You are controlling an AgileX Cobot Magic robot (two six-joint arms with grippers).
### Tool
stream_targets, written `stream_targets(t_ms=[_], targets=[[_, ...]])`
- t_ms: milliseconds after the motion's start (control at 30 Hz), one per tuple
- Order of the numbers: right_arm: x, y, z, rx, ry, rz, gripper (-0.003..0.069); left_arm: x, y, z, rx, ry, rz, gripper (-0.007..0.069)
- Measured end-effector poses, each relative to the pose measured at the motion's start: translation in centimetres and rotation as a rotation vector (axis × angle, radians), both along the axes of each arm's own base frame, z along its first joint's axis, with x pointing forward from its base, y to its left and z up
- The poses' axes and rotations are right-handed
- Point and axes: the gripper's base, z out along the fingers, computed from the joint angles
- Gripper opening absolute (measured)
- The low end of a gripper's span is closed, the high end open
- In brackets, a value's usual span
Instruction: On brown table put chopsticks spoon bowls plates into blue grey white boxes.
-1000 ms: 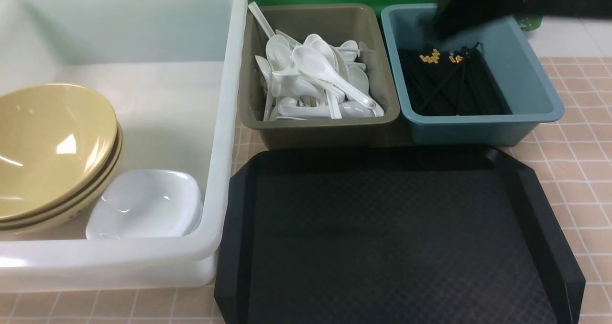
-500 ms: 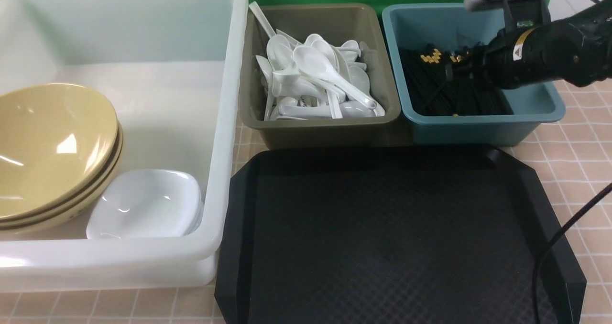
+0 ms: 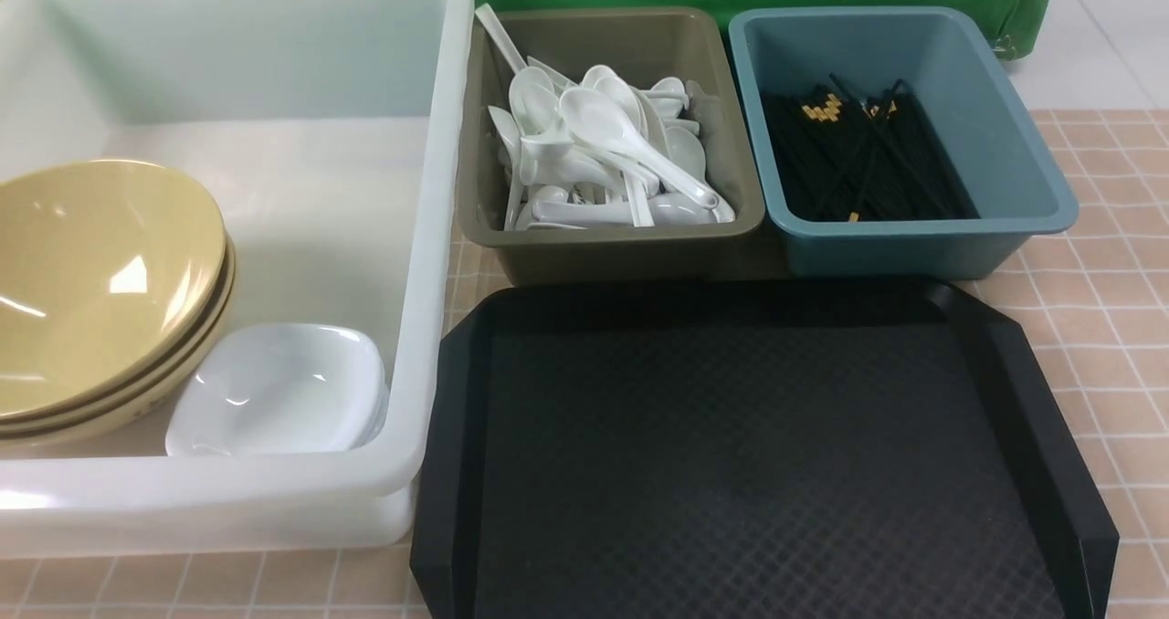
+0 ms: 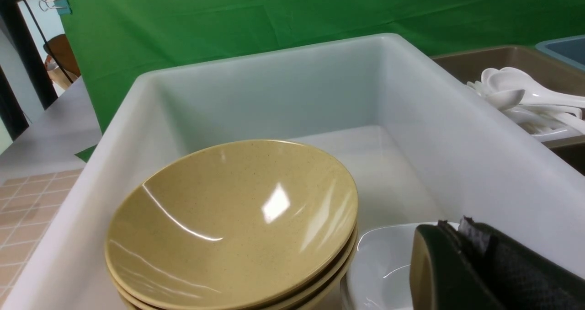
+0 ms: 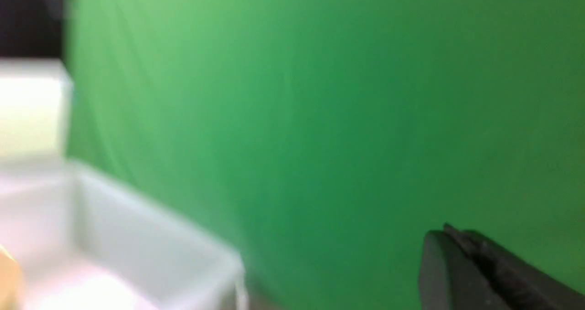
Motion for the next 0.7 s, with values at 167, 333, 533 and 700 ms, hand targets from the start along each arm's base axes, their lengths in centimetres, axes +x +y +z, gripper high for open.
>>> stream_targets(t_ms=[167, 333, 533, 700], targets=[[-4.9, -2.0, -4.1, 0.041, -0.056, 0.058, 0.0035, 0.0, 0.0, 0.0, 0.000, 0.000, 0.000, 0.0005], [-7.3, -3.4, -12.2, 0.048, 0.089, 0.069, 0.0036, 0.0, 0.0, 0.0, 0.000, 0.000, 0.000, 0.0005], [-8.3, -4.0, -20.2, 0.112, 0.323, 0.078, 0.0036, 0.0, 0.0, 0.0, 0.000, 0.000, 0.000, 0.0005], [-8.6, -4.1, -23.6, 0.205, 0.488, 0.072, 0.0036, 0.0, 0.0, 0.0, 0.000, 0.001, 0.000, 0.0005]])
